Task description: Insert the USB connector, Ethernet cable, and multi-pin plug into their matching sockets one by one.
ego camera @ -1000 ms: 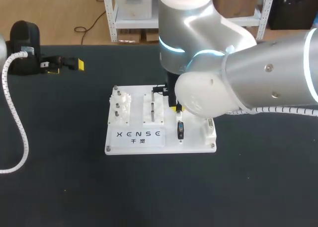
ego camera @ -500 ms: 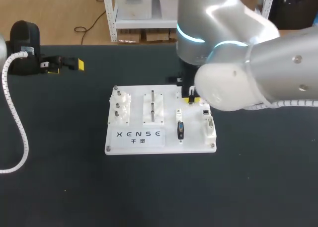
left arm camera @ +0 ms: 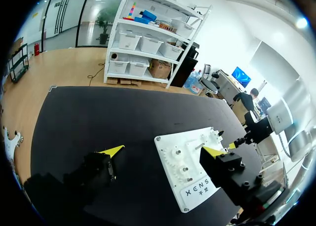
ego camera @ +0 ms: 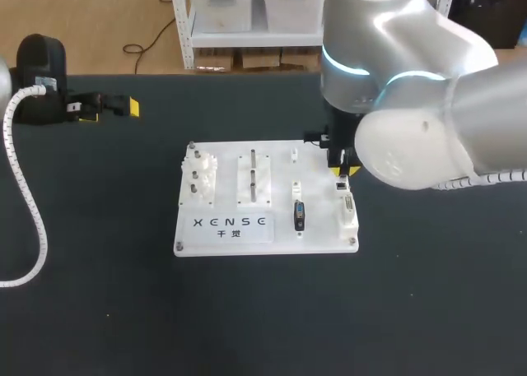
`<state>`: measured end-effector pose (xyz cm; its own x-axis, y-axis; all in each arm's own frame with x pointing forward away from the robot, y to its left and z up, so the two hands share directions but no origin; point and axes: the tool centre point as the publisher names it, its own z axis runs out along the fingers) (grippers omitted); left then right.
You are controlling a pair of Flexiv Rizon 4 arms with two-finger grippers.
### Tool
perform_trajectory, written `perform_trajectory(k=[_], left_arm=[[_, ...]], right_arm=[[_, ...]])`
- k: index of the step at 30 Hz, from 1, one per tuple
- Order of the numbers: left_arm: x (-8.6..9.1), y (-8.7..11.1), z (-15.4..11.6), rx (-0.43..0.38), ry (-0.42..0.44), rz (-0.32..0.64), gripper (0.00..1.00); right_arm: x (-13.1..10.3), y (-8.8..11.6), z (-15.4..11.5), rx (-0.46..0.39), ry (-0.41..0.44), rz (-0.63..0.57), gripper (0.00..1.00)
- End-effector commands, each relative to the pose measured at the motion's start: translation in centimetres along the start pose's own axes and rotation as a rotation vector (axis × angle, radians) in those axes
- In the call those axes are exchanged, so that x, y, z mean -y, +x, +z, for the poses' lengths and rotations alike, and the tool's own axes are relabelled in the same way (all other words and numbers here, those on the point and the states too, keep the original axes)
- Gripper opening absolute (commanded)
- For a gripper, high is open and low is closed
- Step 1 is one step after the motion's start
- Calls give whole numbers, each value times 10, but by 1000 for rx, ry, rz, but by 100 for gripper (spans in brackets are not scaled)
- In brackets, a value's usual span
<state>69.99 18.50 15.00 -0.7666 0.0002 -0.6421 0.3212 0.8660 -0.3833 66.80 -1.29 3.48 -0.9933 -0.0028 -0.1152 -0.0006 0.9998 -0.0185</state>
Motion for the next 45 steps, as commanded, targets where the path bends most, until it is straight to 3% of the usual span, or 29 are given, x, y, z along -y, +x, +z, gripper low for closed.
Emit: perform_trajectory(k=[1,45], left_arm=[[0,0,0,0,0,0,100],[0,0,0,0,0,0,100]], right_arm=[[1,0,5,0,4,1,0],[-2,3,12,-23,19,-12,0]])
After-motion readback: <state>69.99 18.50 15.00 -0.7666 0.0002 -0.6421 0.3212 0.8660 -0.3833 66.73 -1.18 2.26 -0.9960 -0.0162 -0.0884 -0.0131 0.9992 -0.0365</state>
